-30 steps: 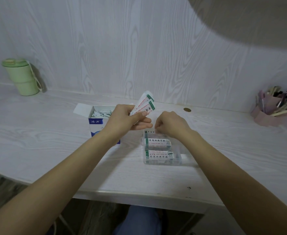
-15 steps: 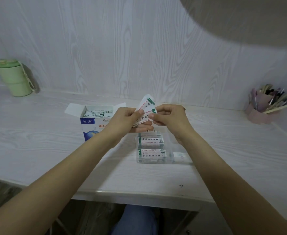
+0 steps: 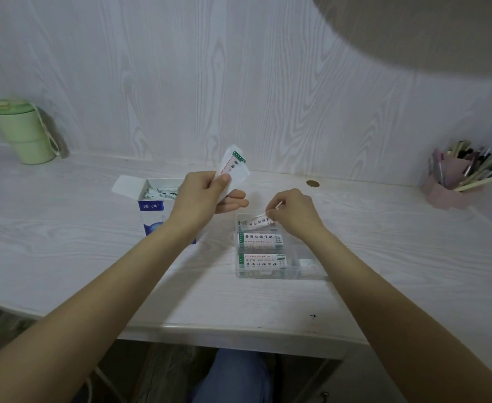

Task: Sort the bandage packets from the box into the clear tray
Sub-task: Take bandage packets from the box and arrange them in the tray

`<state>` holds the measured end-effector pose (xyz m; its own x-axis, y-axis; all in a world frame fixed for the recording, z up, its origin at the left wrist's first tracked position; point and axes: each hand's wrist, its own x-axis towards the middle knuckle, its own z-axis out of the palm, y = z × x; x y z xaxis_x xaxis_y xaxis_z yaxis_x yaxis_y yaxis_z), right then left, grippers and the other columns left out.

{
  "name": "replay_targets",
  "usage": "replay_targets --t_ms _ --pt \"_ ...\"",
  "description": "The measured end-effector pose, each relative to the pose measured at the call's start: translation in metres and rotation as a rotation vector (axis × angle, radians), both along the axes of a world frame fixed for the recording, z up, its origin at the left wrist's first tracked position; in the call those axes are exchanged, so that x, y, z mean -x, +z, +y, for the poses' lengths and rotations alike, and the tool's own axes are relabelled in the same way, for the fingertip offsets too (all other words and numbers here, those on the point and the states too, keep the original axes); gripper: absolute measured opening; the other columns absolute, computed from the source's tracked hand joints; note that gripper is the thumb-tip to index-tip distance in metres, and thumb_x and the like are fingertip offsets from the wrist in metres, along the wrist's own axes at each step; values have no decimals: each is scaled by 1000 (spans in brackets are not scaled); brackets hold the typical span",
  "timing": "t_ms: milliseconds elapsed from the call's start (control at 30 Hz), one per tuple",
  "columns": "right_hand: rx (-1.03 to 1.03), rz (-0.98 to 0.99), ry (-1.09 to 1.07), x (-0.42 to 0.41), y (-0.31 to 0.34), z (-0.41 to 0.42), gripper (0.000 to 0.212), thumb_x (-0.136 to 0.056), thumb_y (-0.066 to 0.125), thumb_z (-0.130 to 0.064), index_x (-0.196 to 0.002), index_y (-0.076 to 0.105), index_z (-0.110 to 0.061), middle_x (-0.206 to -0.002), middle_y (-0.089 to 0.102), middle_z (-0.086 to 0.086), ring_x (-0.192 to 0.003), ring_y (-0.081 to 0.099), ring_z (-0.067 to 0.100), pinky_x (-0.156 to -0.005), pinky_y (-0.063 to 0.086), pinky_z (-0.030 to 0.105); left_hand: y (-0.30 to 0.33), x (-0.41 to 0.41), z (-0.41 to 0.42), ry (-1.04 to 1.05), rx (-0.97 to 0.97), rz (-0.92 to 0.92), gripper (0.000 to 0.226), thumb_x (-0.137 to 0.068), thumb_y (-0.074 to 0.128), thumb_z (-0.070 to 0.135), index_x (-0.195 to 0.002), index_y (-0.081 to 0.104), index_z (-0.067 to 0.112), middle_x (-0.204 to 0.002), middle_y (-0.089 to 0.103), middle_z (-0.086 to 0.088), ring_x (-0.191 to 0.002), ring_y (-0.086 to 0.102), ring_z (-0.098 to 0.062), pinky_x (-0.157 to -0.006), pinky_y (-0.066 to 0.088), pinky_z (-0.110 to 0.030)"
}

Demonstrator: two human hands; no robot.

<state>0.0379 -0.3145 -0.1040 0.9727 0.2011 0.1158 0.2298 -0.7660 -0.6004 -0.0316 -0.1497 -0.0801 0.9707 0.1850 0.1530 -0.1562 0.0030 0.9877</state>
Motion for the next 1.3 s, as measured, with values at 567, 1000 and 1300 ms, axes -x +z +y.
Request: replay_targets --t_ms 567,1000,1300 --pt "533 -45 -159 -4 18 8 23 -91 60 -31 -88 49 -11 -127 45 15 -123 33 32 -93 33 37 2 4 -3 -59 5 -3 15 -101 43 15 -103 56 9 -81 72 -13 -73 73 -23 -68 59 -25" --pt "698 181 -172 -11 11 25 21 -89 62 -30 -92 45 -18 -132 40 11 -127 26 30 -99 25 39 1 9 -2 -92 5 14 18 -101 42 15 -107 56 6 -81 71 -14 -73 73 -23 -63 58 -22" --pt "568 216 -156 -10 13 16 27 -87 64 -33 -95 46 -14 -131 41 12 -124 29 30 -88 27 36 1 8 -3 -86 -9 29 18 -101 42 15 -108 56 5 -81 71 -14 -73 73 -23 -62 58 -21"
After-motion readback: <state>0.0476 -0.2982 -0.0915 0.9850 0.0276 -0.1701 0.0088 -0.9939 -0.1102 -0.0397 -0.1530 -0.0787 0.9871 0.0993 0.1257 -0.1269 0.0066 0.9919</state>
